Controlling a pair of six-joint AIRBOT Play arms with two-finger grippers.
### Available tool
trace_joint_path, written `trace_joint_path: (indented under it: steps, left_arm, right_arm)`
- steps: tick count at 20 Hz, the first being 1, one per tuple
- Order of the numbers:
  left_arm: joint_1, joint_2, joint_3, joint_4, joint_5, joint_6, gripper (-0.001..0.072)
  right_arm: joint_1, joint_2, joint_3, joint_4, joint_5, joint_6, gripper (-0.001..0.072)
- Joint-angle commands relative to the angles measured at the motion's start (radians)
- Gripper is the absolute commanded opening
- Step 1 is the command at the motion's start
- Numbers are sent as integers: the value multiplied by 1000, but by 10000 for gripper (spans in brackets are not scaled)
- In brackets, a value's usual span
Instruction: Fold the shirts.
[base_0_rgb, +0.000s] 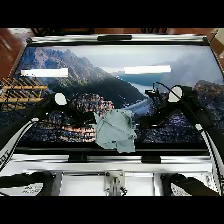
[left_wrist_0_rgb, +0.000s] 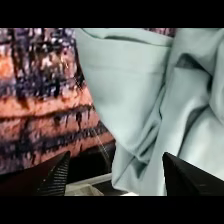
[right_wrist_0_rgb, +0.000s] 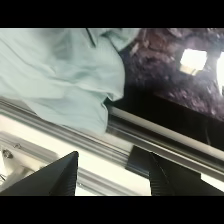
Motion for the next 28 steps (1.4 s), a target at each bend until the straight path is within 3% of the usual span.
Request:
trace_joint_path:
  steps: [1,5,6,7,9,11,15,20,21,22,25,28]
  left_arm:
    - [-23,-60,-13,-45,84,31,582]
    - [-42,-79,-13,-52,181,11,577]
    - [-42,-80,-11,-53,199,6,469]
    - [-42,-80,-10,-56,215,2,292]
    - [-42,-80,-10,-55,225,-3,110]
    - [-40,-80,-10,-55,224,-3,33]
    - [-39,-78,-10,-55,214,3,32]
    - [-39,-57,-10,-51,187,42,31]
    - [-39,-52,-7,-51,185,42,31]
    - [-39,-45,0,-51,181,42,31]
    - [-34,11,58,-12,167,79,30]
    - [-3,109,176,141,86,78,30]
  right_arm:
    - [1,-20,-25,47,-75,8,544]
    - [1,-74,-47,90,-111,20,544]
    - [1,-94,-49,98,-111,15,544]
    - [1,-110,-49,97,-112,6,544]
    - [2,-139,-49,98,-118,-6,544]
    - [38,-157,-49,89,-132,-14,544]
    - [169,-192,-49,-24,-227,0,544]
    - [246,-248,-49,-36,-298,93,528]
    - [255,-253,-48,-32,-302,105,210]
    - [259,-253,-48,-20,-306,124,73]
    - [258,-227,-18,-28,-272,97,74]
    - [257,-85,68,-185,-225,93,74]
